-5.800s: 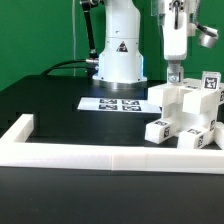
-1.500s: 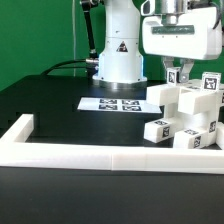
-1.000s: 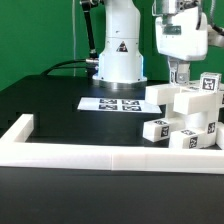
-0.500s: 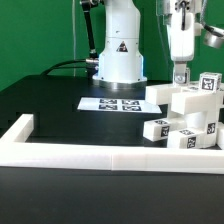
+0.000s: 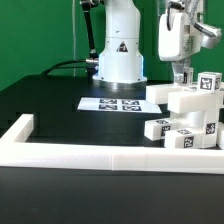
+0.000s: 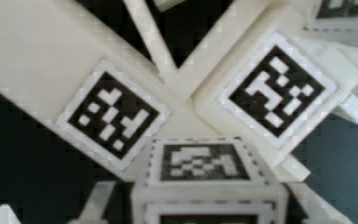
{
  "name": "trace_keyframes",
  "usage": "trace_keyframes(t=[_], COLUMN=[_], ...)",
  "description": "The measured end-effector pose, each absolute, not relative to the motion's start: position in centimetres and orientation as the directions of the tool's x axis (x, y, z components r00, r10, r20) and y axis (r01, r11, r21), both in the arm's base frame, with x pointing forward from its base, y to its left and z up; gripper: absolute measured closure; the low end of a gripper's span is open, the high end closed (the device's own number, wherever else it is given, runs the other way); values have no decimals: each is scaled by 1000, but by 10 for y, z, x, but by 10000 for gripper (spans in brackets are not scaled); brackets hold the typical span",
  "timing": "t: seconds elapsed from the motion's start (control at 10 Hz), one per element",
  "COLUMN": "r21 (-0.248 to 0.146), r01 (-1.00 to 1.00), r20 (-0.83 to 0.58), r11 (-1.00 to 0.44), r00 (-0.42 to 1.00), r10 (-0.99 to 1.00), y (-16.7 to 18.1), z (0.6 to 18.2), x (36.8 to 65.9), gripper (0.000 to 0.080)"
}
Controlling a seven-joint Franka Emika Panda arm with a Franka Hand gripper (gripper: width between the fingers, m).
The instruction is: Assemble chair
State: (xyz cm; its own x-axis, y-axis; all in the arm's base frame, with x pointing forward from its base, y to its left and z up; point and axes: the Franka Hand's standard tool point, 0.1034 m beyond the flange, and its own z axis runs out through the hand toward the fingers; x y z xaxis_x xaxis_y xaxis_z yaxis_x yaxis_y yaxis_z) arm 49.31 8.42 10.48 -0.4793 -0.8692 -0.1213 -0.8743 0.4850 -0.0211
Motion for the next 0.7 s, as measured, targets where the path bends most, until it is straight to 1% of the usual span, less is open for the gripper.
trace_keyframes(t=[0.1,0.2,0.3,0.4,0.5,0.6,0.7], r21=[-20,-22,-22,-26,-27,-26,-28], r01=[-866,-872,-876,-897,-913,-917,-927], r20=[-123,-123,-123,-121,-120,-119,-119], r11=[499,488,482,442,408,398,374], r00=[-493,-482,-476,-436,-402,-392,-368], r10=[-861,-867,-871,-892,-908,-912,-922], y=[85,85,85,85,86,87,88], z=[105,105,105,104,104,104,104], x=[493,493,493,493,492,491,491], gripper=[528,452,452,305,179,179,154])
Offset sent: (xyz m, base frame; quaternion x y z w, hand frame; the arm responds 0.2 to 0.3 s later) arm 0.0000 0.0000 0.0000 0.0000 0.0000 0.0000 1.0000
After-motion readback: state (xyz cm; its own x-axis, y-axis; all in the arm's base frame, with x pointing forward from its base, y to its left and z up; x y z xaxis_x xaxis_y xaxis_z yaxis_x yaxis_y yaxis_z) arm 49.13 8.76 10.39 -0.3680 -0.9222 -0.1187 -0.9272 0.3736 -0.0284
